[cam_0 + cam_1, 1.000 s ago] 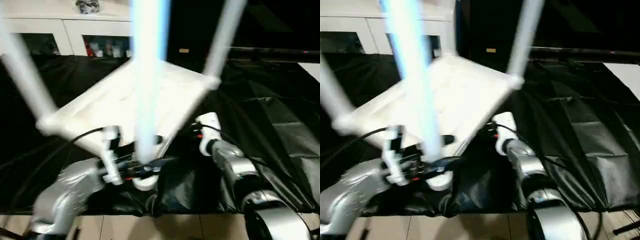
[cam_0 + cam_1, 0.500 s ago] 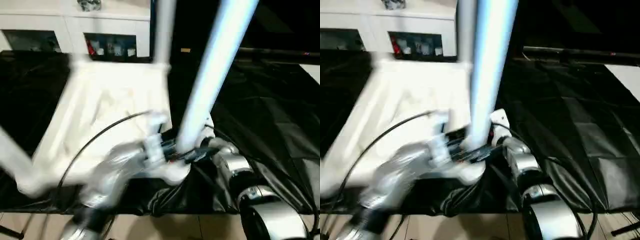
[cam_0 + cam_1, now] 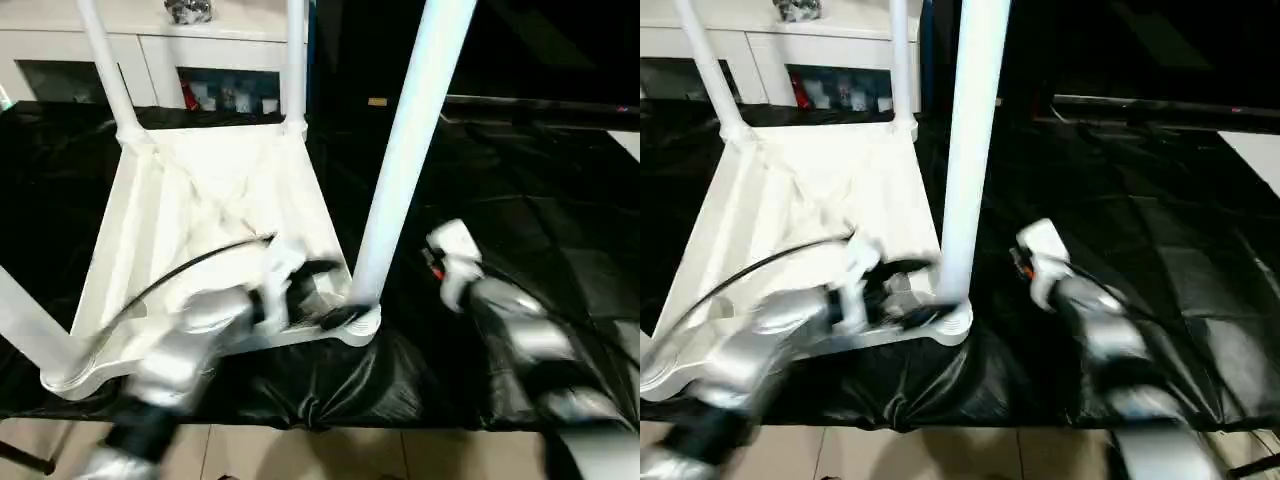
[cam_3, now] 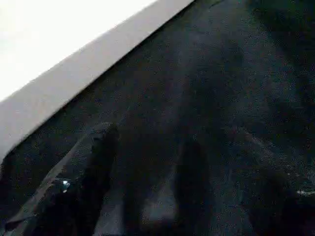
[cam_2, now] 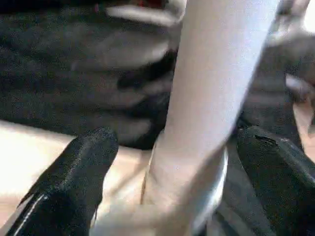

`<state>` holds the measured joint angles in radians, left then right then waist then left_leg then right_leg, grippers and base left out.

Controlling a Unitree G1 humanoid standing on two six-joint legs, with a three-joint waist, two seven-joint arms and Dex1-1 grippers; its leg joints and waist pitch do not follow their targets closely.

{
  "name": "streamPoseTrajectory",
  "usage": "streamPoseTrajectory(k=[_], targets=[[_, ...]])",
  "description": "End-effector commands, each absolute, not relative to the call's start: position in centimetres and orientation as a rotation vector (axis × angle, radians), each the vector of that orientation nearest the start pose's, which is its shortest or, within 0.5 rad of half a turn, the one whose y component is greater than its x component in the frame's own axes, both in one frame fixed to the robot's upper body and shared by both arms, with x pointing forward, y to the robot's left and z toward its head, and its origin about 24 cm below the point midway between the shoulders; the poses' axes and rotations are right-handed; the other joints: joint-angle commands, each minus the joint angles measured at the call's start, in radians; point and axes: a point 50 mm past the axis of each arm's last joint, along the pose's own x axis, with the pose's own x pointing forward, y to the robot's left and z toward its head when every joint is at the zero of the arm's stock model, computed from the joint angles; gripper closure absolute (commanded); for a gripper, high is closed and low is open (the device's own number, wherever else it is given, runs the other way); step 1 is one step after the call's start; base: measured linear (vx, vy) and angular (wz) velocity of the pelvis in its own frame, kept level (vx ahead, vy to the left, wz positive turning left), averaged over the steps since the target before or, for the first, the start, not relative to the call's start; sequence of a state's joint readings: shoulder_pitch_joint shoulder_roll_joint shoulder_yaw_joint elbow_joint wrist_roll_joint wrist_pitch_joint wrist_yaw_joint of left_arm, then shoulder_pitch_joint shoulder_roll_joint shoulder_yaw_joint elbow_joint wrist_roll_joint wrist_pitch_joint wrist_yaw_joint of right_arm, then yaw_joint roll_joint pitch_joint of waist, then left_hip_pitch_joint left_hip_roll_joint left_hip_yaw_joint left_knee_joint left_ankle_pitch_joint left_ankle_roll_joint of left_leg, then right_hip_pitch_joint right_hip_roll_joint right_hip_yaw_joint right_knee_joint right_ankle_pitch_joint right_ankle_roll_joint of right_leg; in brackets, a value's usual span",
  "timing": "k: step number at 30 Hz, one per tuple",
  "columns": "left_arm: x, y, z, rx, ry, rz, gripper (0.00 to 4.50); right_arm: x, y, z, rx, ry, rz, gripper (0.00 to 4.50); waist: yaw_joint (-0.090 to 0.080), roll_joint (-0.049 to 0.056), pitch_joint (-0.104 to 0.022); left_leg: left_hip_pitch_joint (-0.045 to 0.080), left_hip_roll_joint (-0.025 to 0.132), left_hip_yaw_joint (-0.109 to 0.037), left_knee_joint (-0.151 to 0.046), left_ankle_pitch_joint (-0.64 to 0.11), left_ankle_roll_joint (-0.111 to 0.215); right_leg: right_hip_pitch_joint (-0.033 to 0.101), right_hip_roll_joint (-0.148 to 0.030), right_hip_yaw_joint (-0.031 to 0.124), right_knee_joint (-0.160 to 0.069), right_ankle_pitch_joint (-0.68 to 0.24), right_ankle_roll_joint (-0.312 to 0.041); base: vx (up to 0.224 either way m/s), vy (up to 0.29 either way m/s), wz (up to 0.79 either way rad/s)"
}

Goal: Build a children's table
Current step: Rotate table base, then rotate leg to tighten

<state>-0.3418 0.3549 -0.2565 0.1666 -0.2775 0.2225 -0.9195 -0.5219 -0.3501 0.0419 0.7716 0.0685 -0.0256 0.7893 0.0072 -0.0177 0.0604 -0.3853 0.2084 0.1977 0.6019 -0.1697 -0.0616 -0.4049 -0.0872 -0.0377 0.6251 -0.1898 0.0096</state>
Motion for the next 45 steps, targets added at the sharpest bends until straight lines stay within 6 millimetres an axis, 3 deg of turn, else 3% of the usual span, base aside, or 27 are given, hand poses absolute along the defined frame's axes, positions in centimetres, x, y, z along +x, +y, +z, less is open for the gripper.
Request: streamPoseTrajectory(k=[1,4,6,8,11,12,16,17,19,23,27,40,45], targets=[[27.8,11.4,5.9,0.130,0.239,-1.210,0.32,32.5,-18.7,3.8,-0.212,0.306,0.794,0.77,0.005,0.005,-0.072,0.022,0.016,-0.007,-0.067,-0.279,0.024,0.043,-0.027,0.027,-0.078,-0.196,-0.235,0.000,0.000,0.00],[27.3,12.5,5.3,0.175,0.322,-1.244,0.43,31.6,-19.3,4.8,-0.206,0.301,0.874,0.77,0.004,0.002,-0.069,0.022,0.017,-0.009,-0.070,-0.293,0.024,0.041,-0.028,0.029,-0.080,-0.229,-0.226,0.000,0.000,0.00],[27.2,12.9,5.2,0.189,0.344,-1.256,0.69,31.2,-19.4,5.3,-0.205,0.302,0.919,0.43,0.003,0.003,-0.070,0.020,0.019,-0.010,-0.070,-0.286,0.025,0.041,-0.030,0.029,-0.079,-0.225,-0.226,0.000,0.000,0.00],[27.3,13.4,5.0,0.224,0.368,-1.260,0.82,30.6,-19.4,5.8,-0.219,0.310,0.976,0.43,0.006,0.002,-0.068,0.021,0.018,-0.010,-0.071,-0.288,0.026,0.041,-0.028,0.029,-0.082,-0.233,-0.224,0.000,0.000,0.00],[27.5,13.9,4.5,0.257,0.430,-1.245,0.99,30.1,-19.4,6.3,-0.223,0.325,1.027,0.09,0.006,0.011,-0.068,0.026,0.018,-0.009,-0.071,-0.304,0.018,0.036,-0.030,0.029,-0.085,-0.251,-0.225,0.000,0.000,0.00],[27.6,14.2,4.3,0.267,0.451,-1.237,1.13,29.9,-19.3,6.4,-0.223,0.332,1.048,0.02,0.006,0.009,-0.068,0.026,0.018,-0.010,-0.071,-0.310,0.017,0.036,-0.029,0.029,-0.084,-0.251,-0.222,0.000,0.000,0.00],[28.0,14.6,4.3,0.279,0.456,-1.222,1.32,29.2,-19.2,6.9,-0.222,0.348,1.097,0.00,0.008,0.008,-0.067,0.021,0.017,-0.012,-0.072,-0.308,0.015,0.039,-0.031,0.029,-0.087,-0.269,-0.211,0.000,0.000,0.00],[28.2,14.7,4.4,0.286,0.449,-1.219,1.45,28.7,-19.2,6.9,-0.222,0.362,1.125,0.00,0.010,0.014,-0.069,0.023,0.016,-0.012,-0.072,-0.309,0.016,0.038,-0.031,0.030,-0.088,-0.273,-0.210,0.000,0.000,0.00],[28.4,14.7,4.4,0.289,0.449,-1.216,1.65,28.5,-19.1,6.9,-0.223,0.367,1.133,0.00,0.009,0.012,-0.068,0.023,0.017,-0.013,-0.072,-0.318,0.014,0.037,-0.031,0.029,-0.089,-0.284,-0.208,0.000,0.000,0.00],[28.6,15.0,4.3,0.328,0.482,-1.245,1.97,28.2,-19.0,6.9,-0.224,0.375,1.133,0.00,0.009,0.019,-0.066,0.024,0.015,-0.016,-0.074,-0.355,0.001,0.033,-0.033,0.027,-0.098,-0.365,-0.185,0.000,0.000,0.00],[28.8,15.2,4.2,0.348,0.504,-1.241,2.24,28.0,-18.9,7.0,-0.224,0.378,1.127,0.00,0.006,0.020,-0.066,0.026,0.014,-0.019,-0.076,-0.382,-0.009,0.029,-0.033,0.026,-0.102,-0.408,-0.169,0.000,0.000,0.00],[28.5,15.1,3.9,0.267,0.550,-1.259,3.39,28.0,-18.6,7.1,-0.221,0.385,1.133,0.00,0.006,0.019,-0.071,0.021,0.017,-0.016,-0.075,-0.329,0.007,0.034,-0.034,0.027,-0.092,-0.311,-0.205,0.000,0.000,0.00],[28.2,15.1,3.8,0.254,0.578,-1.258,3.63,28.1,-18.5,7.1,-0.222,0.385,1.131,0.00,0.006,0.018,-0.071,0.020,0.017,-0.016,-0.076,-0.316,0.011,0.036,-0.034,0.027,-0.090,-0.289,-0.211,0.000,0.000,0.00]])
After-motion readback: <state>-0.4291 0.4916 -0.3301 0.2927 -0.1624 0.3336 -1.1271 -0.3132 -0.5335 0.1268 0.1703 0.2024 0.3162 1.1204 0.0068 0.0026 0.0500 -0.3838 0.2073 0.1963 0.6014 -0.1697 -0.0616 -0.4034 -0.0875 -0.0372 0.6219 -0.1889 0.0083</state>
